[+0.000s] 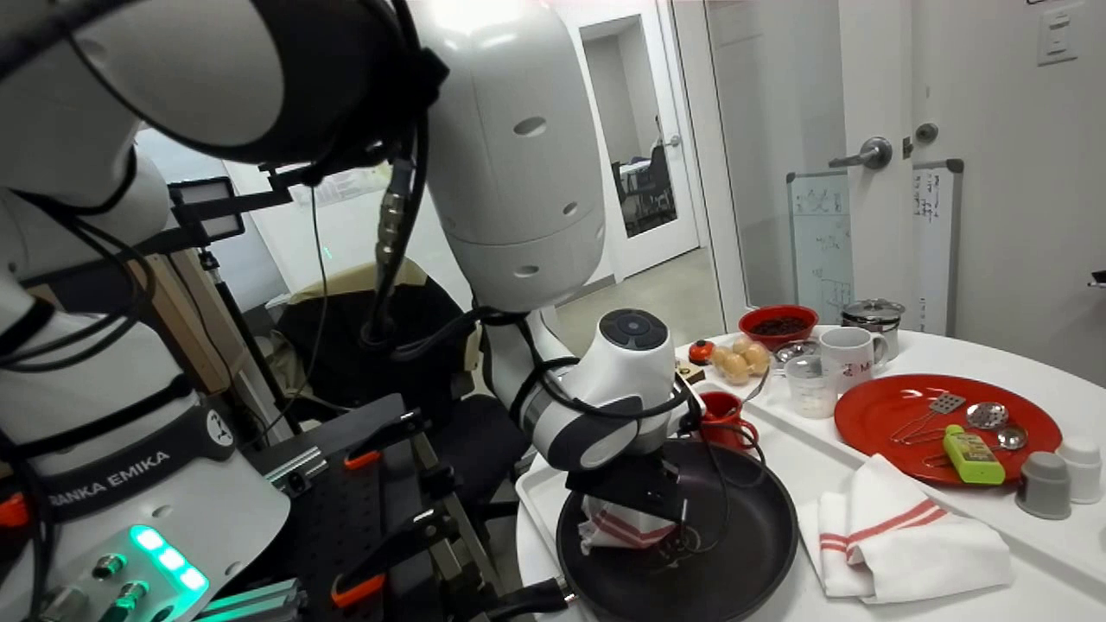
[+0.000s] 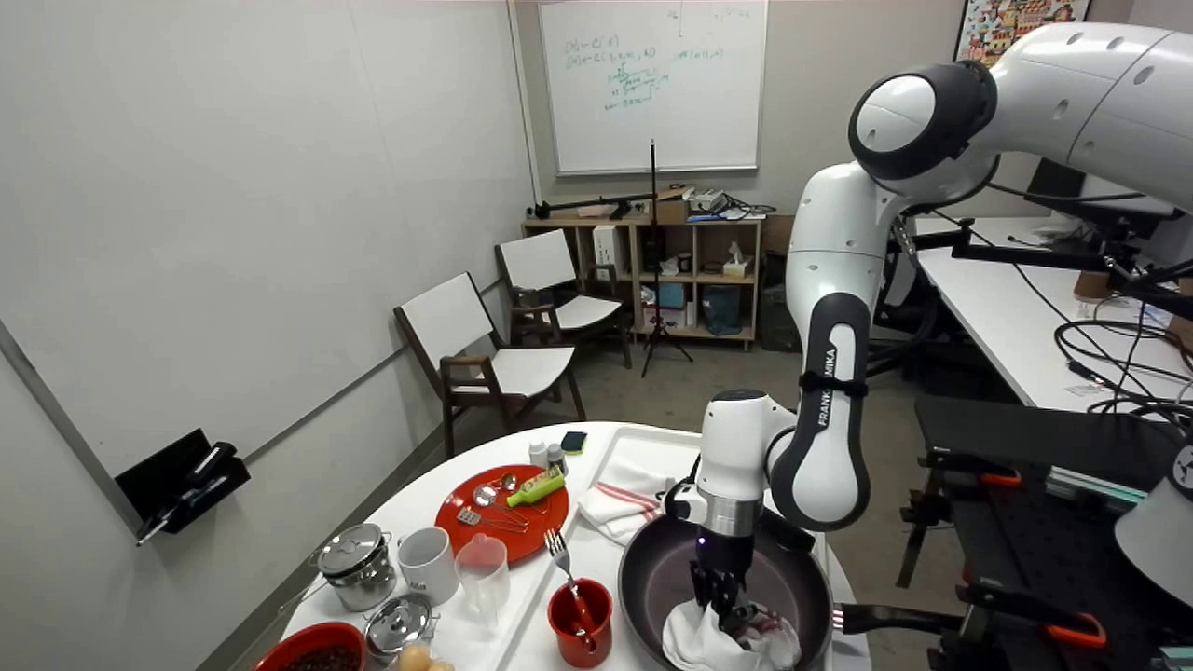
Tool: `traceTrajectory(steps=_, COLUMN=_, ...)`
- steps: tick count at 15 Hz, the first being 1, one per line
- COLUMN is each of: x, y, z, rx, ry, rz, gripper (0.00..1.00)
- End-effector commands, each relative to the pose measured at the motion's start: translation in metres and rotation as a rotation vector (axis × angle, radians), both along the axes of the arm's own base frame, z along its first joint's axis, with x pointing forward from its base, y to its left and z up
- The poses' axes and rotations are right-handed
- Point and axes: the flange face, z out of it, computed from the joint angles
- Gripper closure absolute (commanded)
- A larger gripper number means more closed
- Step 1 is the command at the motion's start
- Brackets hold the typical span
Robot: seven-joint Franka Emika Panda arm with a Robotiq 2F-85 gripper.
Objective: Wipe the pan with the white towel
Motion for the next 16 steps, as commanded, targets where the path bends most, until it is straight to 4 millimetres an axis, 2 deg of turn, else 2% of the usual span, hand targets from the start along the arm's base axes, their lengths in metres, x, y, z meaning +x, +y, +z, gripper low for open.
traceTrajectory(steps=1, x=-0.02, y=-0.032, z=-0.018, rx=-0.03, ry=0.084, rz=0.012, gripper=0.97)
traceTrajectory(steps=5, x=-0.023, y=-0.076, z=-0.021, rx=-0.117, ry=0.082, rz=-0.076, gripper=0.97)
traceTrajectory(steps=12, x=-0.006, y=-0.146, z=0.003, rx=-0.276, ry=-0.057, rz=-0.312, gripper=0.97)
traceTrajectory(steps=14, x=-0.005, y=-0.156, z=0.004, rx=-0.307, ry=-0.07, rz=-0.35, gripper=0.97)
traceTrajectory(steps=16, x=-0.004, y=-0.155, z=0.004, rx=-0.316, ry=-0.073, rz=-0.369, gripper=0.97)
